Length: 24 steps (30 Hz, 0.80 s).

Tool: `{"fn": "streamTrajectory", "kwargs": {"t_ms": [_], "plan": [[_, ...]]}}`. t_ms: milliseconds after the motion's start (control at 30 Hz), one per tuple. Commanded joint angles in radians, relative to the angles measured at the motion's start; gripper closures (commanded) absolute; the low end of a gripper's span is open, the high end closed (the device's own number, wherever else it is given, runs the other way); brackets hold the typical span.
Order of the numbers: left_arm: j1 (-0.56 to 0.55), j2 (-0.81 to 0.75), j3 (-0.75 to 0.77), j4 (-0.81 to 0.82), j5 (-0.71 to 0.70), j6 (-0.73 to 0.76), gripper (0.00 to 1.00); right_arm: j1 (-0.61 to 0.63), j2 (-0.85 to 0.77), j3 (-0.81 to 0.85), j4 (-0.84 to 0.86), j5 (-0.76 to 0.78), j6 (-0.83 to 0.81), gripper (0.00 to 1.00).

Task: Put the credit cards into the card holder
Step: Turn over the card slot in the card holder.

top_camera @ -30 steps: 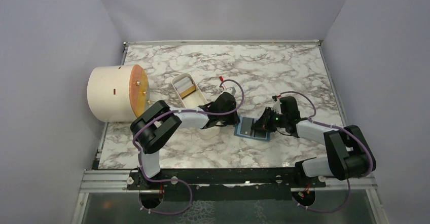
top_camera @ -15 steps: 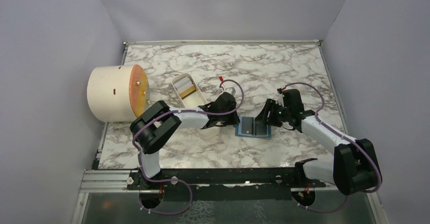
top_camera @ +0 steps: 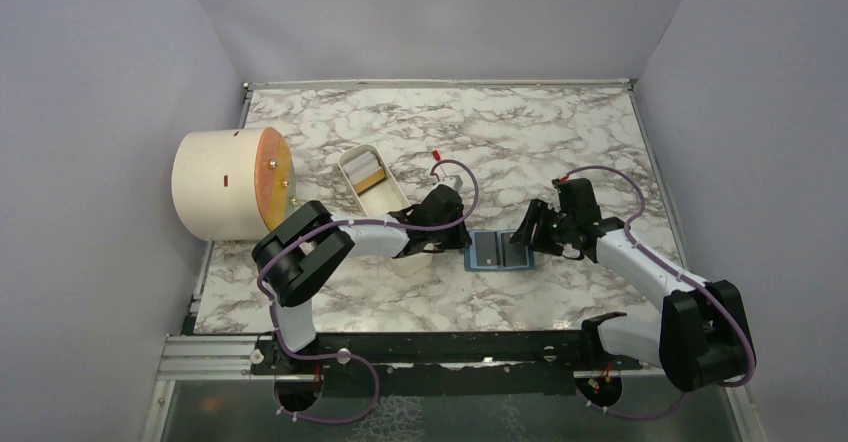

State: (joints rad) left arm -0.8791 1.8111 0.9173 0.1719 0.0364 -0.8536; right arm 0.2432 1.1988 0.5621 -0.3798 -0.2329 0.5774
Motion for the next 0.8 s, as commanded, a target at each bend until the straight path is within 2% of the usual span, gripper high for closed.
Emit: {"fn": "streamTrajectory", "kwargs": {"t_ms": [0, 433, 767], "plan": [[-0.005, -0.022, -0.024, -0.023, -0.005, 0.005, 1.0, 0.002, -0.03, -0.008, 0.039, -0.04, -0.011, 0.47], [-0.006, -0.019, -0.028, -0.003, 0.011, 0.011, 1.0, 0.002, -0.043, -0.039, 0.103, -0.124, -0.005, 0.59], [-0.005, -0.004, -0.007, -0.016, 0.008, 0.008, 1.0, 0.002, -0.022, -0.035, 0.143, -0.189, -0.02, 0.59]]}}
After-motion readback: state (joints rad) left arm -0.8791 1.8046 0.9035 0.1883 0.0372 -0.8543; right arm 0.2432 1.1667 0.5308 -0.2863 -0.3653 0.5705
